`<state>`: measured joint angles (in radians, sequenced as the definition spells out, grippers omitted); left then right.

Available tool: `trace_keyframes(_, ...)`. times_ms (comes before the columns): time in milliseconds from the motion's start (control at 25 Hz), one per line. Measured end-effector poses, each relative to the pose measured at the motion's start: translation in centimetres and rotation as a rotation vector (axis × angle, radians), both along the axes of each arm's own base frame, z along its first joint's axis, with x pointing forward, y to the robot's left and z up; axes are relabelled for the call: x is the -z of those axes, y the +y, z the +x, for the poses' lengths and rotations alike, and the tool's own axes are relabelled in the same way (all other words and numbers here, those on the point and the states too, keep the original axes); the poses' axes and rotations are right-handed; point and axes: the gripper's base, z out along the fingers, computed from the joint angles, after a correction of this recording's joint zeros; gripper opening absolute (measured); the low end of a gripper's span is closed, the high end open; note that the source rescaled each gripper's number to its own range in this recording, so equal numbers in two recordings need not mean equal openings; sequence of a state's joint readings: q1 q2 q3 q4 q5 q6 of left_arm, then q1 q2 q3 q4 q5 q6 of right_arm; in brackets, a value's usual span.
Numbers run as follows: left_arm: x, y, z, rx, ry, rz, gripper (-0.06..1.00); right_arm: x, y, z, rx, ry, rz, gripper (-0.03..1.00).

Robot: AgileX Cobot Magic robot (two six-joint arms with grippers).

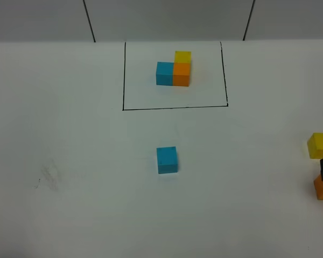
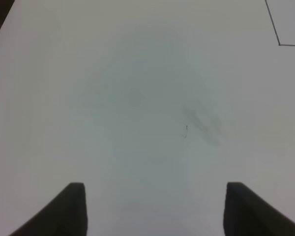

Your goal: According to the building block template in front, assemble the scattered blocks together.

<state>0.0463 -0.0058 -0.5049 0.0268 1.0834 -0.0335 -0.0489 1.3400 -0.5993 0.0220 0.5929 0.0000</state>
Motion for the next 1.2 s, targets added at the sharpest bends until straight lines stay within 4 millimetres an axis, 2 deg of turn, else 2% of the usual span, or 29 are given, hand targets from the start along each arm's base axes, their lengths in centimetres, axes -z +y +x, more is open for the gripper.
trace_keyframes(200, 0.0, 0.0, 0.0, 0.0, 0.0, 0.0, 0.34, 1.9, 0.1, 0.3, -0.004, 0.006, -0.001, 0.8)
trace_keyframes(440, 0.0, 0.0, 0.0, 0.0, -0.001, 0.0, 0.34, 3.5, 1.3, 1.2, -0.057, 0.011, 0.0, 0.8)
trace_keyframes(880, 0.0, 0.0, 0.0, 0.0, -0.001, 0.0, 0.34, 6.2, 1.3, 2.0, -0.054, 0.068, 0.001, 0.77)
trace_keyframes(960, 0.0, 0.0, 0.0, 0.0, -0.001, 0.0, 0.34, 6.4, 1.3, 2.0, -0.057, 0.073, -0.001, 0.68)
trace_keyframes(1000, 0.0, 0.0, 0.0, 0.0, -0.001, 0.0, 0.34, 6.5, 1.3, 2.0, -0.057, 0.075, -0.001, 0.59)
trace_keyframes(1040, 0.0, 0.0, 0.0, 0.0, -0.001, 0.0, 0.34, 6.5, 1.3, 2.0, -0.057, 0.077, -0.001, 0.48)
trace_keyframes(1080, 0.0, 0.0, 0.0, 0.0, -0.001, 0.0, 0.34, 6.5, 1.3, 2.0, -0.058, 0.077, -0.002, 0.32)
trace_keyframes(1120, 0.0, 0.0, 0.0, 0.0, -0.001, 0.0, 0.34, 6.5, 1.3, 2.0, -0.058, 0.077, -0.002, 0.2)
trace_keyframes(1200, 0.0, 0.0, 0.0, 0.0, -0.001, 0.0, 0.34, 6.5, 1.3, 2.0, -0.059, 0.077, -0.002, 0.22)
